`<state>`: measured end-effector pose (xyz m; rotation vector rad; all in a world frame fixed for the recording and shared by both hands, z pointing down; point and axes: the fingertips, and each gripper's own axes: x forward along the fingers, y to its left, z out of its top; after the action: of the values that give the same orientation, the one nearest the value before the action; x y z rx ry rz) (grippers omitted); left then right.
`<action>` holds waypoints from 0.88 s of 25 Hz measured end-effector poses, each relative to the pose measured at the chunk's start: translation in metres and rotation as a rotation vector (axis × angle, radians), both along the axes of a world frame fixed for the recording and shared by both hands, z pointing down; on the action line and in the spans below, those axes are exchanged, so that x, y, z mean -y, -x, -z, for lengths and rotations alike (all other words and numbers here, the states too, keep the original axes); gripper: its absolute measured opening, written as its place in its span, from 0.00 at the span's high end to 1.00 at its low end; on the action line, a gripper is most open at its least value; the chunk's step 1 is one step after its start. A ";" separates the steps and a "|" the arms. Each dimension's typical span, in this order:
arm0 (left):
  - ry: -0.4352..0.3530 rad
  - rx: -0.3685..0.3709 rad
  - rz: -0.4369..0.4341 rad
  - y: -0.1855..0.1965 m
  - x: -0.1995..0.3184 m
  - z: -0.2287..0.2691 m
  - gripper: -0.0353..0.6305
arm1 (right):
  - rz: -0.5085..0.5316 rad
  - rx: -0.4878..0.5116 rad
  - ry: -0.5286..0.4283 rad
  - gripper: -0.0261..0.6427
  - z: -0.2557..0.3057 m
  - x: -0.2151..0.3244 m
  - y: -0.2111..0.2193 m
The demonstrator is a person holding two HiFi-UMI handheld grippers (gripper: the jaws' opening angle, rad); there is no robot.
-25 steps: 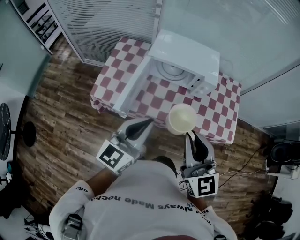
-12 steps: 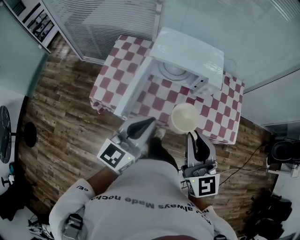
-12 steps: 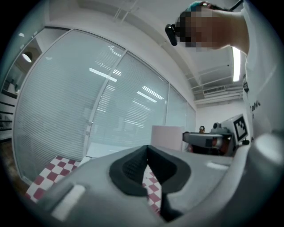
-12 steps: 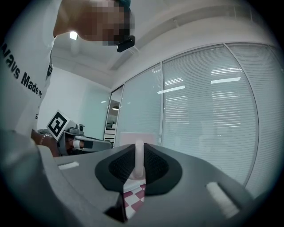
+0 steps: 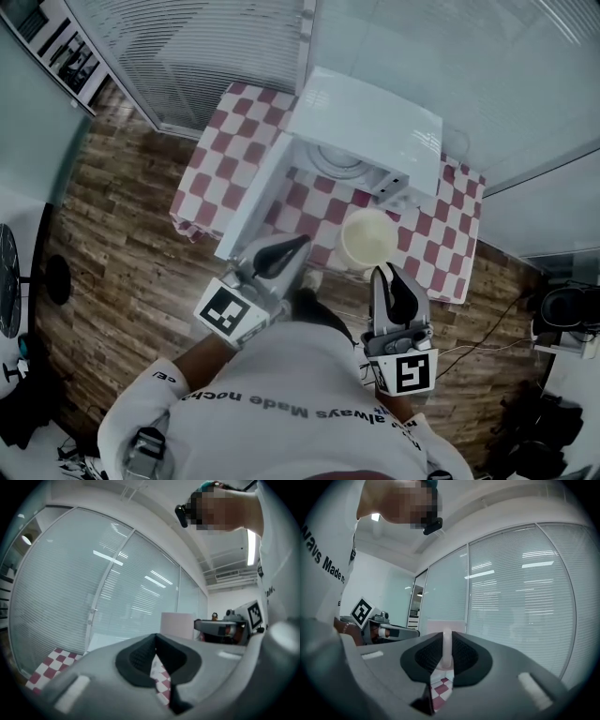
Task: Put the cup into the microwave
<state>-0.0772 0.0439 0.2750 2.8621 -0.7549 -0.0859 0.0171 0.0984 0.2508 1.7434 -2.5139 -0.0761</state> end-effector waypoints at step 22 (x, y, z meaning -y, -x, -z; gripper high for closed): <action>-0.017 0.023 0.023 -0.111 0.126 0.005 0.94 | 0.016 0.011 -0.013 0.90 0.005 0.120 -0.113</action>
<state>0.0339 -0.0818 0.2704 2.8751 -0.7957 -0.0631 0.1299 -0.0220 0.2463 1.7330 -2.5408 -0.0838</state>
